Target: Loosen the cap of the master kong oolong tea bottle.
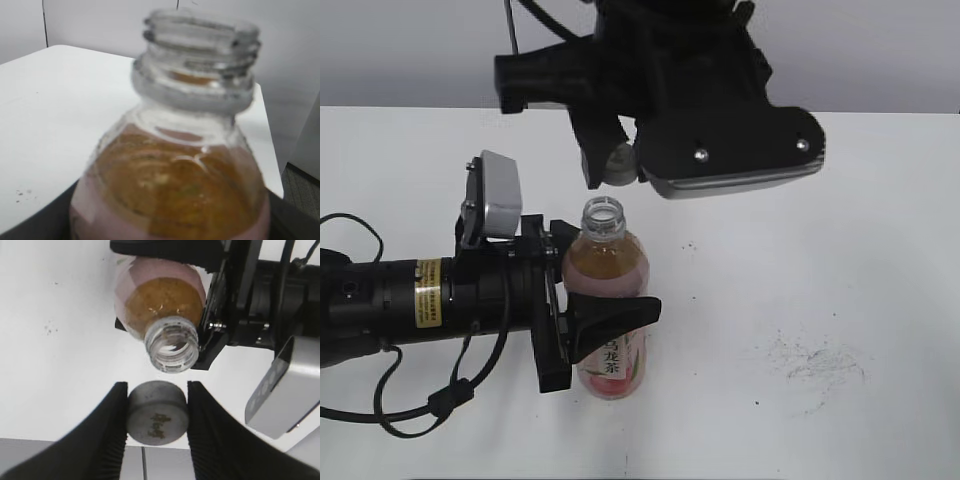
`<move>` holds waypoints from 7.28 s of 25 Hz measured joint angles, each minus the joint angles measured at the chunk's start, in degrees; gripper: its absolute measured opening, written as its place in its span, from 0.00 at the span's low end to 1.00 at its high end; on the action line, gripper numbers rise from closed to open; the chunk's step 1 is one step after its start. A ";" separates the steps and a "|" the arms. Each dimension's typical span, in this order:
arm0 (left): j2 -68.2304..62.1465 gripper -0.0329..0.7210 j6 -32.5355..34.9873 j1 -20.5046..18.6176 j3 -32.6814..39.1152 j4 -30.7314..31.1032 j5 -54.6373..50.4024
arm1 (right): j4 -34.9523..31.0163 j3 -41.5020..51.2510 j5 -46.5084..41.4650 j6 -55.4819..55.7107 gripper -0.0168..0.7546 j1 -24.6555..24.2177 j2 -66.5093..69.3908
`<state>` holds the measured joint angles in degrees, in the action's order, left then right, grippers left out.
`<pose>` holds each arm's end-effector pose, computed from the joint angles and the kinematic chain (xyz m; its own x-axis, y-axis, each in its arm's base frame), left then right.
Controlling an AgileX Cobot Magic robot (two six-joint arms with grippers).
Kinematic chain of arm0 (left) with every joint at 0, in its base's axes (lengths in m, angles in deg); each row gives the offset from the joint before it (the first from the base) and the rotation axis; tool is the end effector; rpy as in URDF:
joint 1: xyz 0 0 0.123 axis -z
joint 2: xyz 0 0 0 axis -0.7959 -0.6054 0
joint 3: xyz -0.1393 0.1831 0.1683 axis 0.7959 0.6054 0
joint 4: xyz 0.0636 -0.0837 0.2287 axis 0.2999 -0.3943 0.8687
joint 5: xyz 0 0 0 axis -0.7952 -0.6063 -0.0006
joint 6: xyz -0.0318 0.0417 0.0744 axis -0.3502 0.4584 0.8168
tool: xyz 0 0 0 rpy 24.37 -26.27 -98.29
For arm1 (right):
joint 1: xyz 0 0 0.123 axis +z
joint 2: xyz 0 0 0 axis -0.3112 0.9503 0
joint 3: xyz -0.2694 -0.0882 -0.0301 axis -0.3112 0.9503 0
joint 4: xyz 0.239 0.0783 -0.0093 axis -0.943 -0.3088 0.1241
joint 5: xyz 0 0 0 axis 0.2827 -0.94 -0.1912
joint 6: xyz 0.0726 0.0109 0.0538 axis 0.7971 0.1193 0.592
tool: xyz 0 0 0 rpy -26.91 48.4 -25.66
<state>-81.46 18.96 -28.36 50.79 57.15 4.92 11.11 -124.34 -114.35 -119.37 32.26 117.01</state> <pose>0.2296 -0.1830 0.1284 -0.1306 0.1446 -0.9808 0.9686 0.2296 -0.0951 0.2447 0.2958 0.3266 0.8679 0.3857 0.3130 0.4453 -0.8834 -0.1461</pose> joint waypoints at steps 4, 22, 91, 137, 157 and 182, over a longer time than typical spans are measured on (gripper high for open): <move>0.00 0.63 0.07 0.00 0.00 0.06 0.00 | 0.00 -0.20 0.00 0.79 0.37 0.67 -0.04; 0.00 0.63 0.13 0.00 0.00 -0.24 0.00 | 2.43 5.31 0.06 88.97 0.37 -21.56 7.78; 21.26 0.81 -1.66 0.05 0.10 -3.95 -1.62 | -5.95 17.35 0.69 137.73 0.77 -26.48 14.73; 94.04 0.69 24.96 0.10 -6.20 -56.60 -137.97 | -0.96 34.69 -0.11 148.41 0.77 -26.48 -41.58; 100.63 0.67 25.27 0.10 0.80 -57.22 -128.74 | -0.94 67.51 4.88 148.48 0.77 -26.48 -86.74; 101.75 0.63 25.39 -3.29 0.80 -57.22 -128.59 | -0.96 68.91 6.87 148.48 0.77 -28.51 -87.33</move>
<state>20.29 44.35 -31.64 51.59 -0.07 -123.68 10.15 -55.44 -107.48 29.11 3.76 29.67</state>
